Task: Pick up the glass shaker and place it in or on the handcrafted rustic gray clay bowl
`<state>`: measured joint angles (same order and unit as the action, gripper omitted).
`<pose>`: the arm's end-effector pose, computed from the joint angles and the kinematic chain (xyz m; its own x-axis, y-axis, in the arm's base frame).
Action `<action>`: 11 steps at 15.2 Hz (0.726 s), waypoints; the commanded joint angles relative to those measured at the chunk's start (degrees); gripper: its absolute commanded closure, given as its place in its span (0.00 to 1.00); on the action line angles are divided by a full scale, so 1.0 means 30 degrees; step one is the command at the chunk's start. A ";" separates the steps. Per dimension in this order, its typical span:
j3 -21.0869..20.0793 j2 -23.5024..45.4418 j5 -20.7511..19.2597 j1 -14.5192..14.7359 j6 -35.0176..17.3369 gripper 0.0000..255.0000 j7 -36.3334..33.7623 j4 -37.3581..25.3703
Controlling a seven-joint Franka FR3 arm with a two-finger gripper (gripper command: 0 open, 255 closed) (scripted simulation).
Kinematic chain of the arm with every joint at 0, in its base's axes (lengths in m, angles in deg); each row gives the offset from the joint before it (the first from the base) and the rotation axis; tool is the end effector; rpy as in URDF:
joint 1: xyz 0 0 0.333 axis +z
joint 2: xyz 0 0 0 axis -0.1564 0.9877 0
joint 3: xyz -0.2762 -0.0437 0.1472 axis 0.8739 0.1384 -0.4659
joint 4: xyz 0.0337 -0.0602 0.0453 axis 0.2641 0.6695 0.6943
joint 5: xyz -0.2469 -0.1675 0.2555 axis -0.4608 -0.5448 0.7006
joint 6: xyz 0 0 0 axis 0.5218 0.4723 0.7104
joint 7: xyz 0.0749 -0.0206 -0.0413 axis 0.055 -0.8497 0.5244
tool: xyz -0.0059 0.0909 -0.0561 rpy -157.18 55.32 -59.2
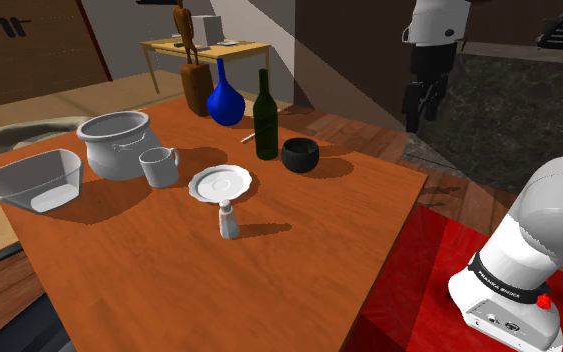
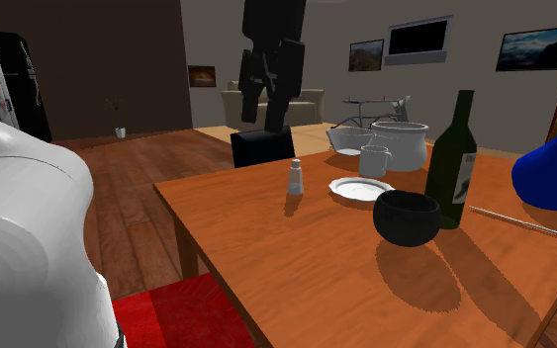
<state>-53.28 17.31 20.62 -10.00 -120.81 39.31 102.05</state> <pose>0.2936 0.0090 0.5538 0.9865 -0.0363 -0.1595 -0.0381 -0.9992 -0.0078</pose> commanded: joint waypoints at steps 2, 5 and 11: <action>-0.0345 0.0419 0.0316 0.0101 -0.0382 0.00 -0.0443 -0.0026; -0.1358 0.1812 0.1180 0.0382 -0.1538 0.00 -0.1738 -0.0255; -0.3254 0.5129 0.2428 0.0823 -0.3795 0.00 -0.4227 -0.1391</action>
<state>-62.29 31.30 27.44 -7.67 -131.24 27.77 98.39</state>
